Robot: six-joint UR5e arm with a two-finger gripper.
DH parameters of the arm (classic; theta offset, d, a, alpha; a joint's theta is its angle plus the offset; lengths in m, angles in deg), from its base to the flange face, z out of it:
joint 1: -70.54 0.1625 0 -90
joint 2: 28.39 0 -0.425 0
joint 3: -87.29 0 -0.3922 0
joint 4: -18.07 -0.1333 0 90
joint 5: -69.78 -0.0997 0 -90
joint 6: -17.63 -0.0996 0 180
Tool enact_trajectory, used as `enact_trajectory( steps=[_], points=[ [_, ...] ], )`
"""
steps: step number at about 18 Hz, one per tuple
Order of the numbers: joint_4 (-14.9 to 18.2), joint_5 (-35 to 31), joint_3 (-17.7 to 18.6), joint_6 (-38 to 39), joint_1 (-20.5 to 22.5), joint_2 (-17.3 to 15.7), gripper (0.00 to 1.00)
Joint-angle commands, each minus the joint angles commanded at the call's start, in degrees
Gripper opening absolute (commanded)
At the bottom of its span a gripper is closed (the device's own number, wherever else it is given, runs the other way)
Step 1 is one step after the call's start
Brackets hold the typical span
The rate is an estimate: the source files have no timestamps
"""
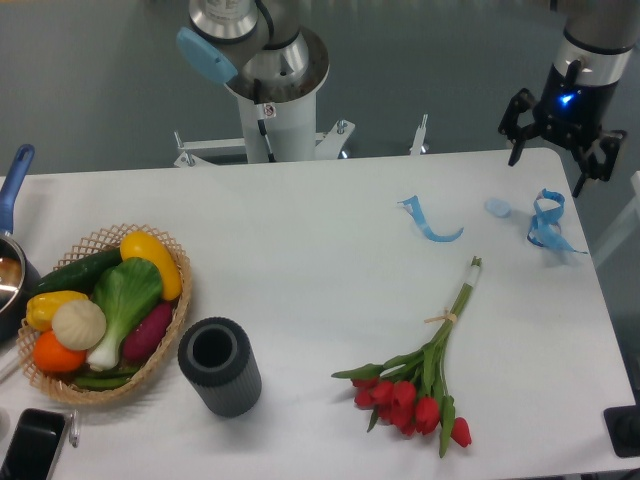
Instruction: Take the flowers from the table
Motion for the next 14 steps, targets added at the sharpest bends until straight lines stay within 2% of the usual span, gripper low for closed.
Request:
enact_trajectory(
  steps=[2,9,14],
  points=[
    [-3.18,1.33,1.58,4.91,-0.61,-0.17,1.0],
    [-3.62,1.42,3.17,12.84,-5.97,4.04,1.0],
    [-11.7,0.98,3.0,21.89,-10.37,8.96,1.0]
  ],
)
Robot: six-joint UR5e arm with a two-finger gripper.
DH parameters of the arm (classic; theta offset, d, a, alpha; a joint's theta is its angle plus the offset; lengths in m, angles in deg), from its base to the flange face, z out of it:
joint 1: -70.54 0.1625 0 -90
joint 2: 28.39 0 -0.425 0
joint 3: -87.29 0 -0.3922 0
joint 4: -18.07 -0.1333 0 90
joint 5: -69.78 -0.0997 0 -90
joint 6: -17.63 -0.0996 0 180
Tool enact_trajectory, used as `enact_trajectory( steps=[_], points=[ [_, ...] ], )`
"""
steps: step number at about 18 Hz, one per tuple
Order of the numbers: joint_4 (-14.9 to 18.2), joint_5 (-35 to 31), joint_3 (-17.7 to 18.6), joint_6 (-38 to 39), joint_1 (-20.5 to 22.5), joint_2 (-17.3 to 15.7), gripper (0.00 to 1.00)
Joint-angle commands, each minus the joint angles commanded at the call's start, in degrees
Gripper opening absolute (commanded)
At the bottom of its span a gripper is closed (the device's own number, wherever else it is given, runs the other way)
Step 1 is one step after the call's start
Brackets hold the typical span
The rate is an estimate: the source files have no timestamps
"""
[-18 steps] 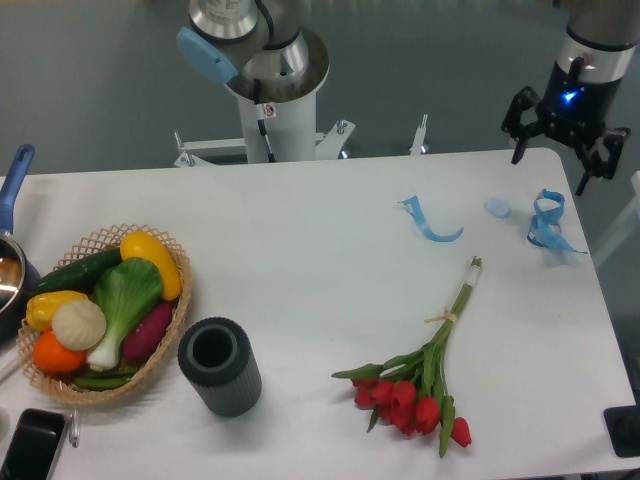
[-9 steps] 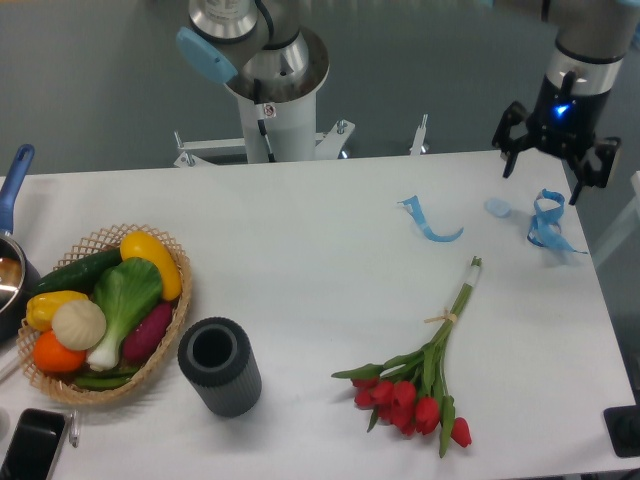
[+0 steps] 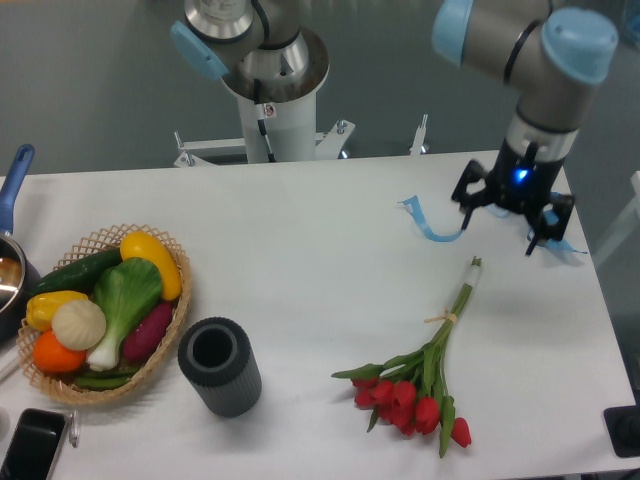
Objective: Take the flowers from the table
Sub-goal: 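Move the open gripper down over the tulip stems near the twine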
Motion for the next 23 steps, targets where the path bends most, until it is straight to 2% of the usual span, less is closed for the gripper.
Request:
enact_trajectory(
  steps=[3,7,12,14,23],
  points=[
    [-1.67,-0.36,-0.35,3.78,-1.06,2.11,1.0],
    [-6.33,-0.36,-0.09,4.23,-2.55,4.75,1.0],
    [-8.17,-0.18,-2.11,5.46,-5.45,10.55,1.0],
    [-9.68,-0.18,-1.59,5.46,-5.63,10.99,1.0],
    [-11.08,-0.27,-1.23,4.94,-7.12,13.02,1.0]
  ],
)
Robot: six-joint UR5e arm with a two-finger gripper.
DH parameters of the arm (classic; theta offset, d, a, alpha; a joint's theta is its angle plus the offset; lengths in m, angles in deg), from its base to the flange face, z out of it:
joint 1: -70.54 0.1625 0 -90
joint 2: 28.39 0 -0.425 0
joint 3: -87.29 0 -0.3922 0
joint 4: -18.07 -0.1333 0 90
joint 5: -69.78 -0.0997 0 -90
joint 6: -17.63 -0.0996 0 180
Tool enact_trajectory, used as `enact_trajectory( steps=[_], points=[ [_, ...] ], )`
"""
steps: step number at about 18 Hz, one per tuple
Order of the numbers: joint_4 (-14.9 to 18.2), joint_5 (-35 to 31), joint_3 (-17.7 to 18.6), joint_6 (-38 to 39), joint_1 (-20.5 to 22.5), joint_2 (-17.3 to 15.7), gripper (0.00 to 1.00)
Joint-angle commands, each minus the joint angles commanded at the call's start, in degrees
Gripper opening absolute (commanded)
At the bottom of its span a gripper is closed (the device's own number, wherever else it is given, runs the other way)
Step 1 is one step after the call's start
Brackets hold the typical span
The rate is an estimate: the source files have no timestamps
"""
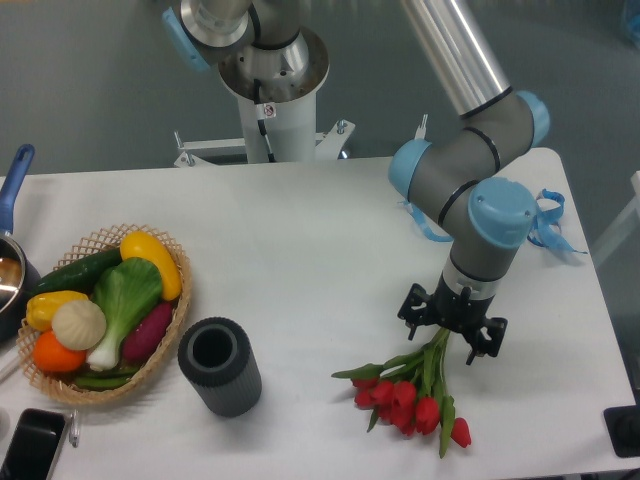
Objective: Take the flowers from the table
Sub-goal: 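Move the open gripper down over the tulip stems near the twine, then lower the gripper onto the stems and close it around them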
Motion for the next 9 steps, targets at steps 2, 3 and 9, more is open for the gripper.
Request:
enact_trajectory(
  steps=[2,3,9],
  points=[
    [-0.09,-0.09,-0.26,-0.09,-0.61,0.61,1.0],
    [-0.09,-0.09,-0.26,-0.09,-0.88,0.79,1.0],
    [-2.46,-3.67,0.26,-1.49,-1.05,1.58,1.0]
  ],
)
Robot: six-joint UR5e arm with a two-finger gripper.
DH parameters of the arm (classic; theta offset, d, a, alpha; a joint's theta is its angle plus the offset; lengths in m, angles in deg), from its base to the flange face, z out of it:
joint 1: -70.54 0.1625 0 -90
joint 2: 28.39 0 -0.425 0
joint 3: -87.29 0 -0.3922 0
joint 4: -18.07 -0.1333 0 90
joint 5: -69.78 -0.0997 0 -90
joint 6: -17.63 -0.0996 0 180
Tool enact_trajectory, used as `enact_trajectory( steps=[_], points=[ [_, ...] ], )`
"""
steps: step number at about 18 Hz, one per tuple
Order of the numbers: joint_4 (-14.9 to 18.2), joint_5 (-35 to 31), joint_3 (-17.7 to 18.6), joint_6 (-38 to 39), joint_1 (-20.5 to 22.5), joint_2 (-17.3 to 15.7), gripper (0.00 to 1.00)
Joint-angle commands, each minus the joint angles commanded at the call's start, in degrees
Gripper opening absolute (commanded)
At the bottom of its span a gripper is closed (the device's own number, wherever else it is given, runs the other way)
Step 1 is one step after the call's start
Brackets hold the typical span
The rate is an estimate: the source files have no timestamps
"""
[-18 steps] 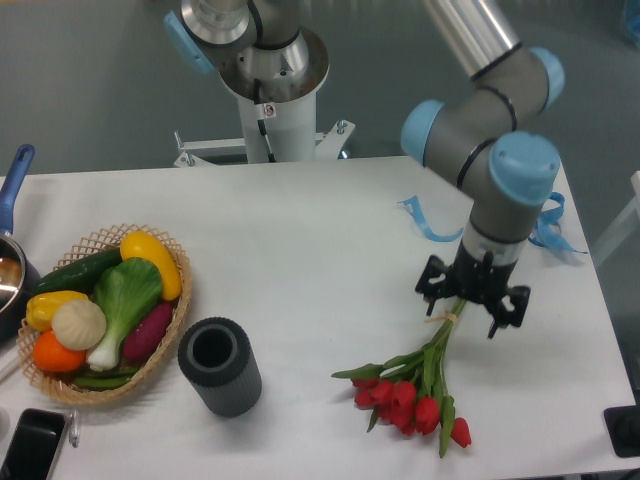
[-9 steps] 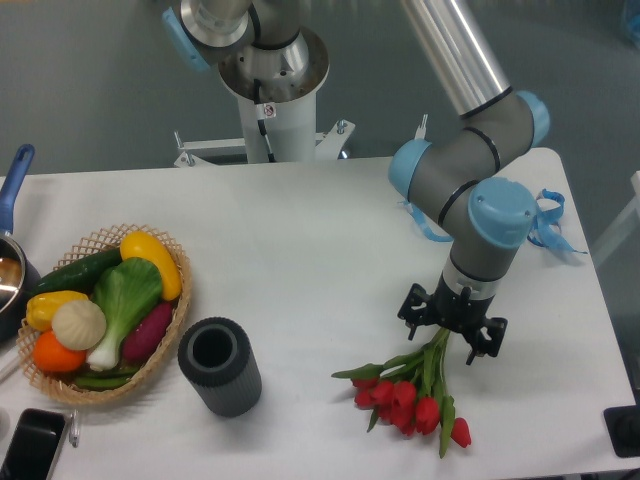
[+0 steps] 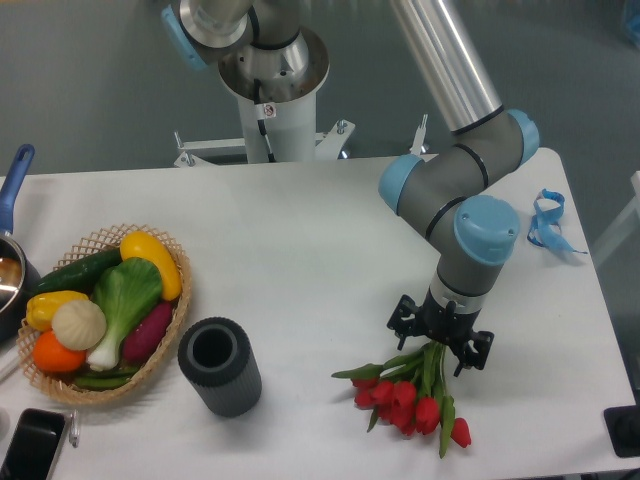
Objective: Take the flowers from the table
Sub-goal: 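Lower the gripper onto the stems and close it around them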
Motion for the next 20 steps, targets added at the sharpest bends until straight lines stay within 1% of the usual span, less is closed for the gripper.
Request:
enact_trajectory(
  steps=[1,11,13,17,18,20],
  points=[
    [-0.09,-0.98,-0.09,-0.35,-0.44,0.18,1.0],
    [-1.05,-1.25,-0.17,-0.27,-0.79,1.32,1.0],
    [-1.76,-1.42,-0.18,-0.44,-0.88,1.58,0.93],
    [-1.84,-3.8,-0.09,-0.35,-1.58,1.67,0.81],
    [-1.85,-3.8,-0.09,-0.35,-1.58,1.67,0.77],
    [-1.85,-3.8,-0.09,-0.27,-1.58,1.5,0.64]
  ],
)
